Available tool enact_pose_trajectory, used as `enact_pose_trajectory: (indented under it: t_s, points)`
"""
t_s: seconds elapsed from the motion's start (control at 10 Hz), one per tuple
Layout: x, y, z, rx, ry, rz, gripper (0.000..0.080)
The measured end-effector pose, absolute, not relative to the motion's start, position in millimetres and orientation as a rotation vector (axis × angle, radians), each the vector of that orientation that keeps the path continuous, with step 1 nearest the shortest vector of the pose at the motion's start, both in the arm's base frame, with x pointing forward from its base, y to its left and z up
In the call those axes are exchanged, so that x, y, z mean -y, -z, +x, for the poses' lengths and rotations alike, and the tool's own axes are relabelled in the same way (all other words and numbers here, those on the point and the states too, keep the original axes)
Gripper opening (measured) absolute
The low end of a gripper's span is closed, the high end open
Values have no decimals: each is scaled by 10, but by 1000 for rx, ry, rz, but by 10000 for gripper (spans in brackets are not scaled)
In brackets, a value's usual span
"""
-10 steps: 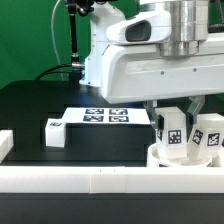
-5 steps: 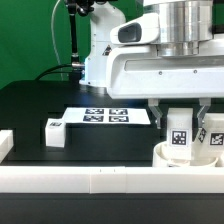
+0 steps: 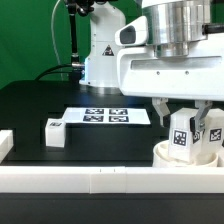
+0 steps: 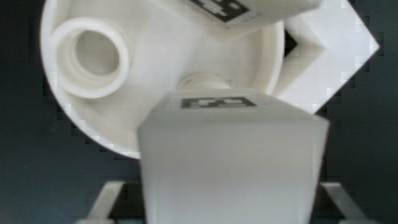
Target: Assemble stool
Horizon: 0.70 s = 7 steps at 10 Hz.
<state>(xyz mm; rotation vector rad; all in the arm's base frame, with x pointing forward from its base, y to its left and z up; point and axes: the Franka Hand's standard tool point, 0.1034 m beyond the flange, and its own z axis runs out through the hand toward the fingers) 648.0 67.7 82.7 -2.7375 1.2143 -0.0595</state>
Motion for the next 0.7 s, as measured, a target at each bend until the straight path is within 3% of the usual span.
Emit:
enact_pose_trajectory:
  t_s: [0.7]
  points:
    - [-884, -797, 6445, -2066, -74, -2121, 337]
